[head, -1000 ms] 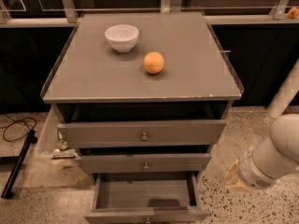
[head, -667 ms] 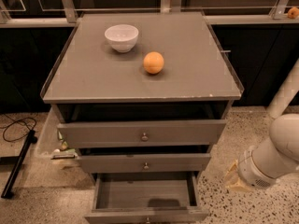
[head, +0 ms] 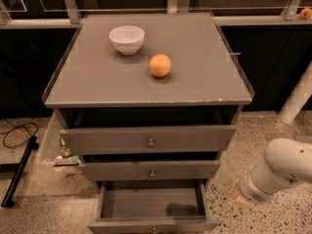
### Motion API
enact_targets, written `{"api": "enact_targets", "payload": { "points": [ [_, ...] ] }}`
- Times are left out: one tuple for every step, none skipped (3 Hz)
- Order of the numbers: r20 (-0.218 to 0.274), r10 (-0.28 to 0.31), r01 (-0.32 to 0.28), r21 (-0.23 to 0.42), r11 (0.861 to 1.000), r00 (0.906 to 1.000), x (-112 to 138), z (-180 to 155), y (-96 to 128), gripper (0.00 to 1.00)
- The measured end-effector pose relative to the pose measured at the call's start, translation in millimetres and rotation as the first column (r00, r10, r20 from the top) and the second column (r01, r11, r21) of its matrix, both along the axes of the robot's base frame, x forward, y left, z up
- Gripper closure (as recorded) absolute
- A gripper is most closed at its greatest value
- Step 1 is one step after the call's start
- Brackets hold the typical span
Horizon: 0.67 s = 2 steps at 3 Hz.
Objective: Close bottom drawer
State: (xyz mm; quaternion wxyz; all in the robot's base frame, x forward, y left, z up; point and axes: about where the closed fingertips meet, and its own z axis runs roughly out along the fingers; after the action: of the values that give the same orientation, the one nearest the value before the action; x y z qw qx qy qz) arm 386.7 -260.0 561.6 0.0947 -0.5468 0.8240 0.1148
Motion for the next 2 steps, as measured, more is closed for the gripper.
{"api": "enact_targets", "payload": {
  "points": [
    [-0.004, -0.048, 0.048, 0.047, 0.998, 0.9988, 10.7, -66.0, -7.2, 1.0],
    [0.024, -0.078, 0.075, 0.105, 0.992, 0.9966, 16.6, -114.2, -13.1, 1.0]
  ]
}}
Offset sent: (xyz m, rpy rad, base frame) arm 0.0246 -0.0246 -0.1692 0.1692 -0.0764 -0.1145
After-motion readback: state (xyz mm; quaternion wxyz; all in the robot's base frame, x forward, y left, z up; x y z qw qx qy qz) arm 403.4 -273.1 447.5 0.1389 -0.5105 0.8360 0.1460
